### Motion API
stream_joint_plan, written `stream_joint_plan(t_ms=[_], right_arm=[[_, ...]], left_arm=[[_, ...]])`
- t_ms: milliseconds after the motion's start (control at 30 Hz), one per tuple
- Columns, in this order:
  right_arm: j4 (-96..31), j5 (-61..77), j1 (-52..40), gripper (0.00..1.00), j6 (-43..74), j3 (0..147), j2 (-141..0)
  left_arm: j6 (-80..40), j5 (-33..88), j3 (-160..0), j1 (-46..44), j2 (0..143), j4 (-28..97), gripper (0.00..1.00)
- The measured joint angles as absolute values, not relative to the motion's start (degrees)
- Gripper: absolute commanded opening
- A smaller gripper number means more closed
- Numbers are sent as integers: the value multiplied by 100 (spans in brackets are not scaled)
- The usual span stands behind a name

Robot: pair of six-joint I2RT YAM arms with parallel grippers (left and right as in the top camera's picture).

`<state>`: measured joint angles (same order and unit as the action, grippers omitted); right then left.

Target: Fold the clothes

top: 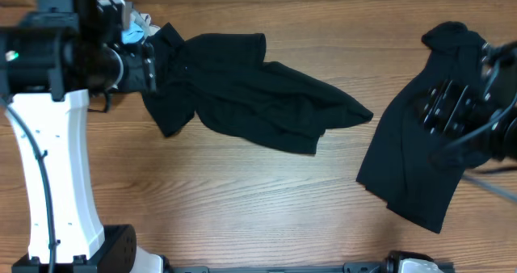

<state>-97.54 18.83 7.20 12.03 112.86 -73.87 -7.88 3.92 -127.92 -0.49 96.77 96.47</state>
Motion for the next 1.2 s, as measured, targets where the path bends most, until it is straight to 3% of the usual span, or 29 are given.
stream_joint_plan(t_ms=[133, 400, 633, 900, 967, 1000, 1067, 1133, 1200], right_arm=[[-9673, 1691, 414, 74, 1299, 10057, -6963], [-8750, 1658, 399, 74, 1352, 8123, -7072], [-8440, 1717, 399, 74, 1347, 7896, -7067], [-8455, 1747, 399, 74, 1352, 7896, -7067], [-8458, 1776, 397, 74, 1347, 7894, -7067], [-8455, 1778, 397, 74, 1350, 7894, -7067], [-8455, 1780, 399, 74, 1352, 7894, -7067], [-8455, 1778, 399, 74, 1350, 7896, -7067], [-8440, 1778, 397, 74, 1350, 7894, -7067]], left_arm=[[-1197, 47, -11356, -78, 9349, 9467, 73], [-1990, -331, -8300, -78, 8851, 7035, 74], [-2324, -355, -5826, -78, 8919, 3811, 86], [-2200, -351, -4895, -78, 9743, 1610, 80], [-2071, -429, -4915, -78, 9963, 1201, 73], [-2058, -458, -4928, -78, 10038, 1142, 65], [-2025, -497, -4943, -78, 10101, 1015, 47], [-1940, -508, -4960, -78, 10149, 945, 18], [-1929, -519, -4969, -73, 10160, 967, 4]])
